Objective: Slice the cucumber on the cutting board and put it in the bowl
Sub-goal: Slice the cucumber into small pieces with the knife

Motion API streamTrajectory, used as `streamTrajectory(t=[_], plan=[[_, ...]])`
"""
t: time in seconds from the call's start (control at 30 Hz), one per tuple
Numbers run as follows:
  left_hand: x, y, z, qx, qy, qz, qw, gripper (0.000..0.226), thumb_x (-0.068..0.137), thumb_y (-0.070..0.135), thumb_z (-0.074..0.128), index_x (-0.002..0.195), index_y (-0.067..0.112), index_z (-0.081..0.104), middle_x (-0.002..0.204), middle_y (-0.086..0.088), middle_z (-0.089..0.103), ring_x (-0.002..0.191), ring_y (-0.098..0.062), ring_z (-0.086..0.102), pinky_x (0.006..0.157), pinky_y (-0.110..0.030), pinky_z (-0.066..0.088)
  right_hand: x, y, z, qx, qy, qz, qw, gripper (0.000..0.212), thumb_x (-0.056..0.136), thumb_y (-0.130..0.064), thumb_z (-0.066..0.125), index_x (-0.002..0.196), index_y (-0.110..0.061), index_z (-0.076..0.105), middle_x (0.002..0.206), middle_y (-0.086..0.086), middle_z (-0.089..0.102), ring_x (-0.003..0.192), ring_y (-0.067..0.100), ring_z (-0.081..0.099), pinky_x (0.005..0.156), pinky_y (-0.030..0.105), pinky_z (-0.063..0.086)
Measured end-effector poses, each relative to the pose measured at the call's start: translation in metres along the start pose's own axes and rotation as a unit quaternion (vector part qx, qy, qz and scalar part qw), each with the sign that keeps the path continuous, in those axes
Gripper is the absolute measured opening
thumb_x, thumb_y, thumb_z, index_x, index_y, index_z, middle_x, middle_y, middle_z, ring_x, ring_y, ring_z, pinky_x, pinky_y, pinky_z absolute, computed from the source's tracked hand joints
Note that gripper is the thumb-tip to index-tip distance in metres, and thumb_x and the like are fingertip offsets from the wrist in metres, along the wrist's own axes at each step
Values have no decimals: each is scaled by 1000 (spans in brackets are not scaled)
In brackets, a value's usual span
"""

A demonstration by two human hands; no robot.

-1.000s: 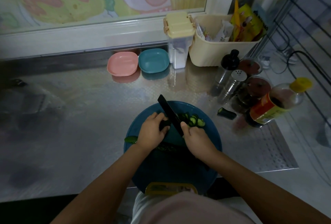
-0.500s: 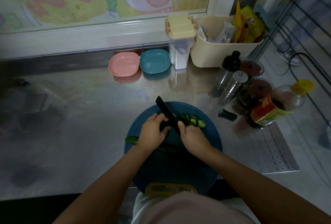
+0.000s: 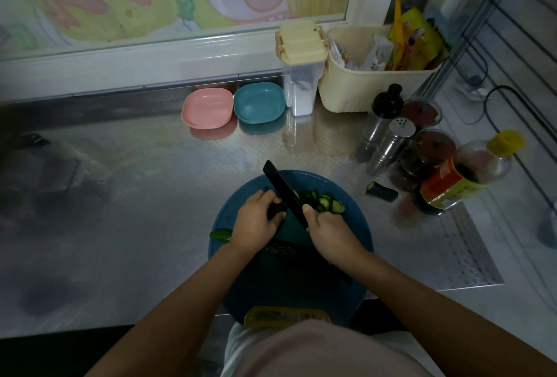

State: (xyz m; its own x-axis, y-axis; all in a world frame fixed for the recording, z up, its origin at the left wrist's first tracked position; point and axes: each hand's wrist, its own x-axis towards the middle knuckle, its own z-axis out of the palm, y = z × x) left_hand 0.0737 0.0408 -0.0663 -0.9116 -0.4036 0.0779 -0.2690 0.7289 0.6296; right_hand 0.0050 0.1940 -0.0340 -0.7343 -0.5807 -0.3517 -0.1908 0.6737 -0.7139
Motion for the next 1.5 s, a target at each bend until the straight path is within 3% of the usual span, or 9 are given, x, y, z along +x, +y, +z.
streamTrajectory(t=[0.23, 0.37, 0.47, 0.77, 1.0, 1.23, 1.4, 1.5], plan=[[0, 1, 0, 2, 1, 6, 1000, 20, 77, 13, 73, 91, 9, 61, 91, -4, 60, 84, -19, 57, 68, -29, 46, 3, -3, 0, -8, -10, 14, 1000, 70, 101, -44, 21, 78, 5, 65, 73, 17, 63, 68, 28, 59, 66, 35, 48], [-1, 1, -1, 4, 7, 5, 1000, 20, 77, 11, 74, 93, 8, 63, 92, -5, 61, 84, -19, 58, 67, -24, 42, 6, -3, 9, -33, -14, 12, 999, 63, 101, -44, 19, 57, -10, 49, 60, 6, 50, 64, 24, 53, 63, 31, 43], [-1, 2, -1, 0, 6, 6, 1000, 21, 78, 11, 73, 96, 8, 63, 93, -5, 60, 85, -19, 57, 68, -23, 42, 7, -2, 10, -34, -11, 16, 999, 62, 101, -43, 19, 54, -12, 45, 56, 4, 47, 54, 18, 47, 59, 28, 37], [-1, 0, 0, 2, 6, 4, 1000, 21, 77, 15, 75, 91, 7, 61, 91, -4, 60, 83, -16, 56, 66, -21, 40, 3, 2, -1, -9, -7, 25, 1000, 65, 101, -45, 21, 64, -5, 56, 62, 8, 54, 62, 24, 54, 59, 30, 41], [-1, -1, 0, -3, 6, 1, 1000, 21, 77, 15, 75, 89, 7, 60, 89, -5, 59, 82, -17, 56, 64, -23, 40, -4, -7, -2, 14, -5, 12, 1000, 70, 101, -44, 22, 80, 6, 65, 76, 19, 63, 73, 31, 61, 70, 39, 50], [0, 0, 0, -1, 10, 9, 1000, 20, 76, 12, 76, 88, 6, 61, 87, -5, 59, 80, -17, 56, 63, -23, 39, -2, -7, 3, -13, 0, 2, 1000, 61, 102, -41, 21, 53, -11, 43, 55, 3, 45, 53, 17, 45, 59, 29, 35], [0, 1, -1, -1, 7, 3, 1000, 21, 76, 12, 75, 91, 6, 62, 88, -1, 56, 78, -13, 53, 64, -21, 38, 2, -4, 16, -10, 1, 9, 1000, 56, 101, -45, 16, 57, -18, 39, 67, 9, 49, 84, 34, 58, 79, 39, 44], [0, 1, -2, -12, 1, 2, 1000, 22, 76, 11, 75, 93, 6, 62, 89, 3, 53, 81, -13, 54, 67, -20, 40, 3, -6, 16, -10, -6, 21, 1000, 56, 101, -43, 16, 58, -17, 40, 61, 4, 44, 84, 34, 59, 78, 40, 44]])
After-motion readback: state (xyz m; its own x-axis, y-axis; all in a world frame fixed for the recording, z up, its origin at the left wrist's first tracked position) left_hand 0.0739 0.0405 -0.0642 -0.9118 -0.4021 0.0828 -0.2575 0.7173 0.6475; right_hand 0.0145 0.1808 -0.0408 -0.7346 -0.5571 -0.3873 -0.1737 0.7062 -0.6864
